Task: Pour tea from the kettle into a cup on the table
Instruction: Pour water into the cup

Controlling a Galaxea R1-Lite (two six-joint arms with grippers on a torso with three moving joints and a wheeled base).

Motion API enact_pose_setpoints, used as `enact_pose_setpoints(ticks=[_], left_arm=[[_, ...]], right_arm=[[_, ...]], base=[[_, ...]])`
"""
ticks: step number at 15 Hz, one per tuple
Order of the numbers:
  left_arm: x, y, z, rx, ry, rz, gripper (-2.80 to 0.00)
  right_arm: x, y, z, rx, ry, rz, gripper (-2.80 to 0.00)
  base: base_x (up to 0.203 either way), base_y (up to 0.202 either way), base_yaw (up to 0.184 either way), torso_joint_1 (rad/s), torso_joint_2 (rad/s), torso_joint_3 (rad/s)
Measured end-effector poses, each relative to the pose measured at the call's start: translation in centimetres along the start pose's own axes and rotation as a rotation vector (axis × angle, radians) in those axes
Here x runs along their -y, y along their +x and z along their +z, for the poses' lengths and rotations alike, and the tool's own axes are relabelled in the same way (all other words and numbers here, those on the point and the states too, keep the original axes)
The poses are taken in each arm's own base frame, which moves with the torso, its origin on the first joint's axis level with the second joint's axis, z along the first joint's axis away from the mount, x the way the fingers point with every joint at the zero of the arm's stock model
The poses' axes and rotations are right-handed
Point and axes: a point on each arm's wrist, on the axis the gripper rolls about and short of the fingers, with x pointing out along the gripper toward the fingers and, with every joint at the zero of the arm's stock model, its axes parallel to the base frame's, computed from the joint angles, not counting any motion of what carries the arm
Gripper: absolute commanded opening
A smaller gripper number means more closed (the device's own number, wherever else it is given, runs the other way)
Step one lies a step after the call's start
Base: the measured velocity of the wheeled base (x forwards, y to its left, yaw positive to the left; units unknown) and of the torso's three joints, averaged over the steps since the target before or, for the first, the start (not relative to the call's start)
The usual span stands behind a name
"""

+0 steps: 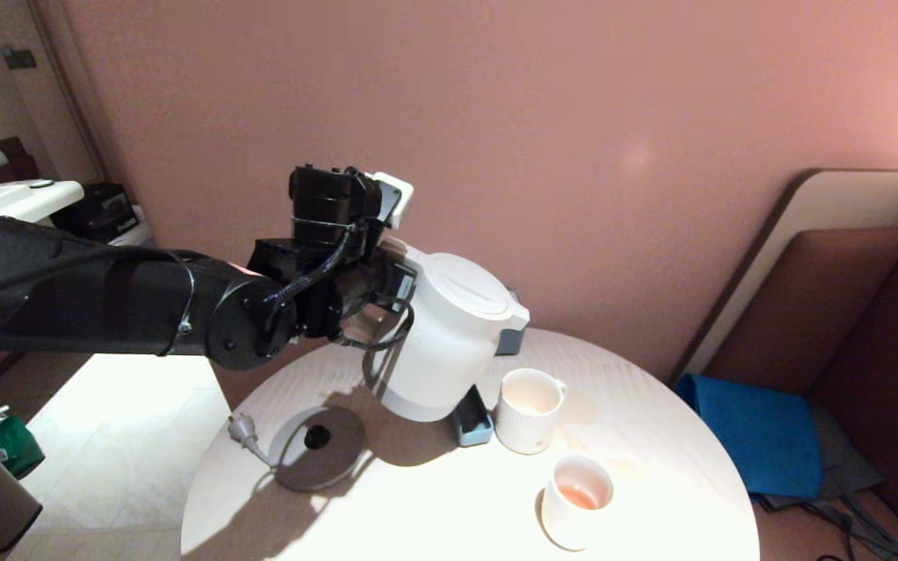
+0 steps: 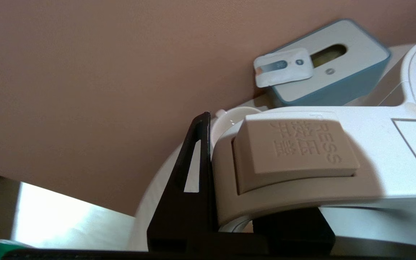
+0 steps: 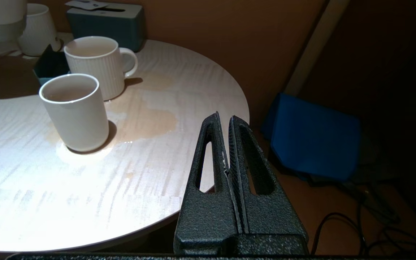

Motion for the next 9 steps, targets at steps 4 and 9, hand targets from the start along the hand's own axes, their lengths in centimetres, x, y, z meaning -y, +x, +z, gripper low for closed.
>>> enact_pose_setpoints(ticks=[4, 9], left_arm=[[1.1, 1.3, 0.2, 0.001, 0.023, 0.020, -2.80], [2.5, 2.7, 0.9, 0.022, 0.081, 0.038, -2.80]], right_arm=[[0.0, 0.0, 0.0, -0.001, 0.000, 0.000, -2.80], [0.0, 0.0, 0.0, -0.001, 0.000, 0.000, -2.80]], base=[[0.000, 0.000, 0.000, 0.000, 0.00, 0.000], [0.000, 0.000, 0.000, 0.000, 0.00, 0.000]])
